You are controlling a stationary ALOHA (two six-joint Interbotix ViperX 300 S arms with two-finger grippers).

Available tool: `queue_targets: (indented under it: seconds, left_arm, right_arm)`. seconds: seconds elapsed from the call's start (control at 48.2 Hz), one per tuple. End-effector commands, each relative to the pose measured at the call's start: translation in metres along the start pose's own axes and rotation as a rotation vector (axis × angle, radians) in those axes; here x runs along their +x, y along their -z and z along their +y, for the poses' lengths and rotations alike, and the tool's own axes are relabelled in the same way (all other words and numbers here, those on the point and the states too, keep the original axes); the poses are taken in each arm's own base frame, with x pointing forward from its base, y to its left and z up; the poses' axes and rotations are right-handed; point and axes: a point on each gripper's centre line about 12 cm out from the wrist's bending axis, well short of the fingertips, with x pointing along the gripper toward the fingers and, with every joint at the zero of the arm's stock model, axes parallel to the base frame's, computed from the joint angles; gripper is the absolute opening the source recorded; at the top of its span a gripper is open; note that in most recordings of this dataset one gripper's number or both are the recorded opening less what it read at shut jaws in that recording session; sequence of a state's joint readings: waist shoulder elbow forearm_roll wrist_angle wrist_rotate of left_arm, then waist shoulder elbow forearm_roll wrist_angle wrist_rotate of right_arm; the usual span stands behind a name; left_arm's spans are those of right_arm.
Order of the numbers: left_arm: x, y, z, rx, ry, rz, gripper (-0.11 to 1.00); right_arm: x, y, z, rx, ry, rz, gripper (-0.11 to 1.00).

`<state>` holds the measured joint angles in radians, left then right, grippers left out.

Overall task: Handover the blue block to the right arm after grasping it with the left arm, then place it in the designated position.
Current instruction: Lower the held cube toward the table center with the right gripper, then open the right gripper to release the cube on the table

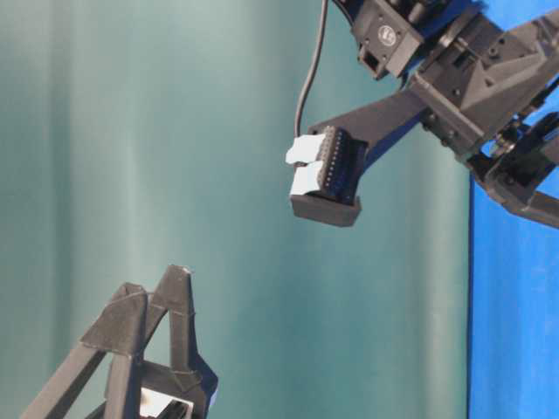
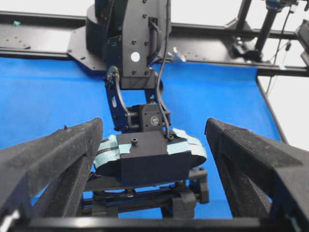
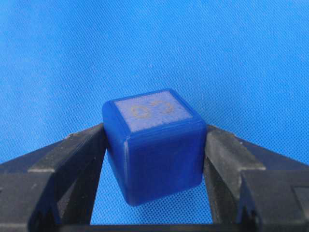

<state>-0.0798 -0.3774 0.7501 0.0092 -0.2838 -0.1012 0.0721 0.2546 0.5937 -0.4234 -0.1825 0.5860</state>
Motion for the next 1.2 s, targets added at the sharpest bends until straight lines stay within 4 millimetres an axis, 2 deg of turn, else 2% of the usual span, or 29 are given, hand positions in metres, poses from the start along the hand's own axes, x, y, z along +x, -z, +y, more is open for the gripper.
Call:
queue_targets:
  seconds: [0.0, 0.187, 0.332, 0.394, 0.56, 0.747, 1.182]
  left_arm:
    - [0.001, -0.013, -0.002, 0.002, 0.005, -0.036, 0.92]
    - [0.001, -0.013, -0.001, 0.0, 0.004, -0.037, 0.92]
    - [0.001, -0.013, -0.002, 0.0, 0.005, -0.036, 0.92]
    - [0.001, -0.013, -0.002, 0.0, 0.005, -0.036, 0.92]
    - [0.001, -0.013, -0.002, 0.0, 0.007, -0.036, 0.92]
    - [0.0, -0.013, -0.003, 0.0, 0.009, -0.038, 0.92]
    - [0.001, -0.015, -0.003, 0.0, 0.009, -0.042, 0.92]
  right_arm:
    - [-0.003, -0.009, 0.001, 0.004, -0.003, -0.025, 0.44]
    - [-0.003, -0.006, -0.001, 0.013, 0.014, -0.002, 0.46]
    - [-0.005, -0.008, -0.001, 0.015, 0.021, 0.001, 0.84]
    - [-0.008, -0.011, -0.001, 0.015, 0.024, -0.002, 0.92]
    - [-0.023, -0.019, 0.0, 0.011, 0.04, -0.008, 0.85]
    - [-0.049, -0.031, 0.002, 0.003, 0.056, -0.029, 0.85]
    - [-0.148, -0.074, 0.01, -0.006, 0.128, -0.124, 0.85]
